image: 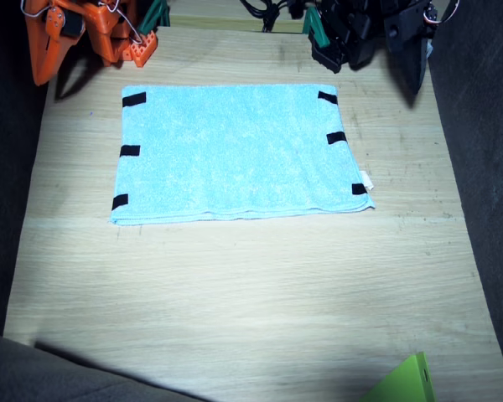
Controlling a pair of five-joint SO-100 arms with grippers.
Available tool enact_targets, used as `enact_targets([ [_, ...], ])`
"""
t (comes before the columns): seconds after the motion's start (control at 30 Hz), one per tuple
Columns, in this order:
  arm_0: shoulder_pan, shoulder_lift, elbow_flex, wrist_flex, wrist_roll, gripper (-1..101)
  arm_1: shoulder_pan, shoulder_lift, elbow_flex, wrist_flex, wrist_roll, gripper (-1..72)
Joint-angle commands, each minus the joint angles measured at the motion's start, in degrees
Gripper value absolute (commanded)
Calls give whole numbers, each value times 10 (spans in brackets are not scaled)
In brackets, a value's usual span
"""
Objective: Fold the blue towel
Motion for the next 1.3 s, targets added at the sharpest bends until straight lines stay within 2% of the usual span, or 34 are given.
enact_targets([
  [0.0,22,5,1,3,-10,43,0,4,-3,11,13,-1],
  [0.03,27,5,1,4,-14,56,0,4,-3,11,13,-1],
  [0.13,22,6,1,4,-12,-1,0,4,-3,9,10,-1],
  [0.33,19,6,1,4,-12,-3,0,4,-2,11,-15,0],
  [0.47,16,6,1,4,-12,-4,5,4,-3,11,-17,60],
  [0.53,26,1,1,-1,-15,-4,36,3,-3,5,-29,-1],
  [0.57,31,-17,-3,-10,-16,-4,50,3,-2,-4,-23,-1],
  [0.67,14,-186,-57,-63,-35,-4,98,-34,-11,-37,-13,-1],
  [0.8,10,-459,-173,-121,-69,-4,107,-221,-93,-84,-4,5],
  [0.83,10,-488,-192,-127,-69,-4,106,-274,-127,-84,-4,35],
  [0.97,-7,-489,-214,-130,-94,12,112,-483,-304,-18,18,69],
  [1.1,-39,-476,-210,-125,-111,49,156,-629,-447,65,54,92],
  [1.17,-45,-487,-203,-130,-116,90,198,-677,-490,98,79,152],
  [1.27,-47,-508,-196,-153,-120,126,261,-731,-529,97,124,195],
])
